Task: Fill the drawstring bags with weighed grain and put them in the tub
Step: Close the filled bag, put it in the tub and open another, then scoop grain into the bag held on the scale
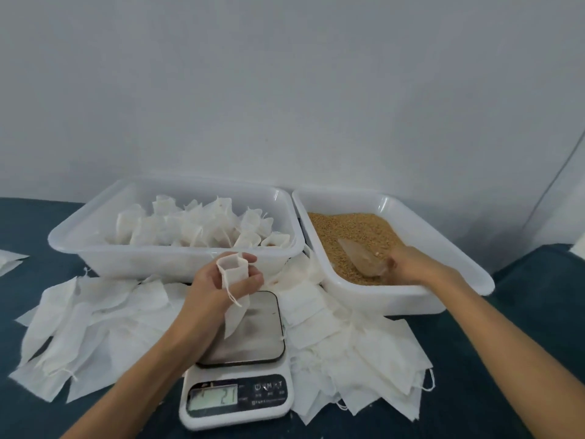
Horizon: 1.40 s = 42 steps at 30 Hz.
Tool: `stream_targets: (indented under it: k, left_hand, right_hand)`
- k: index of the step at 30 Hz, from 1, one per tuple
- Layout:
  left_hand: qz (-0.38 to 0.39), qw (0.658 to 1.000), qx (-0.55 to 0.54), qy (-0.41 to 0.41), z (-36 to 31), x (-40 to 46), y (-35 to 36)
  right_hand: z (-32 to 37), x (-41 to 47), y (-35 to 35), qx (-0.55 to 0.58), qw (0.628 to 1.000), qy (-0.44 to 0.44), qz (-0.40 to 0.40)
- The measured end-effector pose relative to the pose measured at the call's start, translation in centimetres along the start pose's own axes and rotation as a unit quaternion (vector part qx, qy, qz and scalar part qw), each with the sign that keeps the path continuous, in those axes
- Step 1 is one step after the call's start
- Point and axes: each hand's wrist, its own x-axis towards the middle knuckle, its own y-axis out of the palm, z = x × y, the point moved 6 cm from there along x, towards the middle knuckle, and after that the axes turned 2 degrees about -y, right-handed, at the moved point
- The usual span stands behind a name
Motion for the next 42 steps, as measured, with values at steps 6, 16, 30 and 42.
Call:
stream_targets:
  k: [6,16,30,42]
  left_hand:
    - [-0.004,1.000,-0.007,0.009,-0.8,-0.1,0.0]
    - [0.020,0.999,0.031,0.023,-0.7,-0.1,0.1]
    - [-0.001,0.998,0.053,0.023,-0.5,-0.3,0.3]
    - [-0.004,0.998,0.052,0.028,-0.4,-0.3,0.2]
  right_hand:
    - [-0.5,-1.7,-5.8,-0.168,0.976,0.015,-0.136]
    - [2.5,-2.0,-6.8,-0.228,0.972,0.050,0.012]
    - [6.4,3.6,-3.9,-0.014,0.994,0.068,-0.090]
    - [2.9,2.4,-4.9,0.131,0.971,0.067,-0.186]
